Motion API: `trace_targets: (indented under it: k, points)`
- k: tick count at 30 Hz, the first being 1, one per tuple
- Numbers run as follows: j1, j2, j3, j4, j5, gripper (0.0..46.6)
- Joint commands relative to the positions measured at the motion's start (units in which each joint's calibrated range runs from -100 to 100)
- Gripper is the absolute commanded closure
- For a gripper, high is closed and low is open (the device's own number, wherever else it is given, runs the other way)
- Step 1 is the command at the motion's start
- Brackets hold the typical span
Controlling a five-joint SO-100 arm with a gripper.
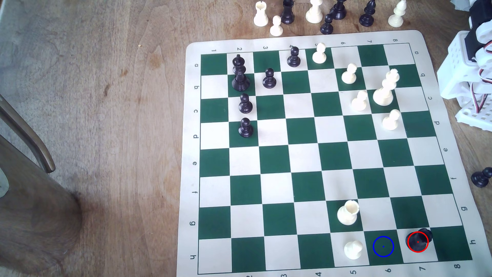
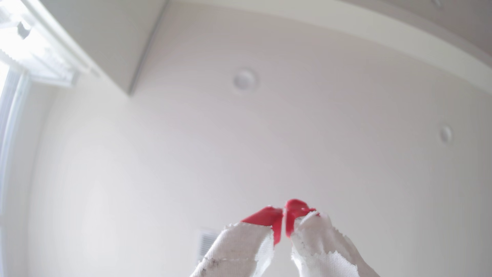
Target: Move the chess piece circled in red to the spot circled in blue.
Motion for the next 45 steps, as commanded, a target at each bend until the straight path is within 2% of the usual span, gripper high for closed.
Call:
trace_targets:
  k: [1, 18, 21, 23, 24, 25, 27, 28, 29, 31, 32, 37, 41, 45]
  points:
    - [-0.34, -0.28, 0.90, -1.82, 0.34, 46.5]
    - [-0.34, -0.28, 0.90, -1.82, 0.00, 46.5]
    - [-0.81, -0.20, 0.81, 8.74, -0.29, 46.5]
    - [-5.74, -0.20, 0.81, 18.08, -0.29, 46.5]
    - [-11.06, -0.20, 0.81, 27.50, -0.29, 46.5]
    - [-13.17, -0.20, 0.81, 33.15, -0.29, 46.5]
    - [-16.92, -0.20, 0.81, 43.06, 1.07, 46.5]
    - [-17.71, -0.20, 0.81, 50.84, 4.30, 46.5]
    - [-17.71, -0.20, 0.81, 54.61, 6.54, 46.5]
    - [-17.71, -0.20, 0.81, 60.99, 8.35, 46.5]
    - [-18.10, -0.20, 0.81, 68.94, 8.40, 46.5]
    - [-24.51, -0.37, 0.27, 89.25, 2.74, 46.4]
    - [-29.60, -1.21, -5.53, 106.53, 1.66, 46.4]
    - [-31.63, 0.40, -13.78, 118.08, 0.63, 46.4]
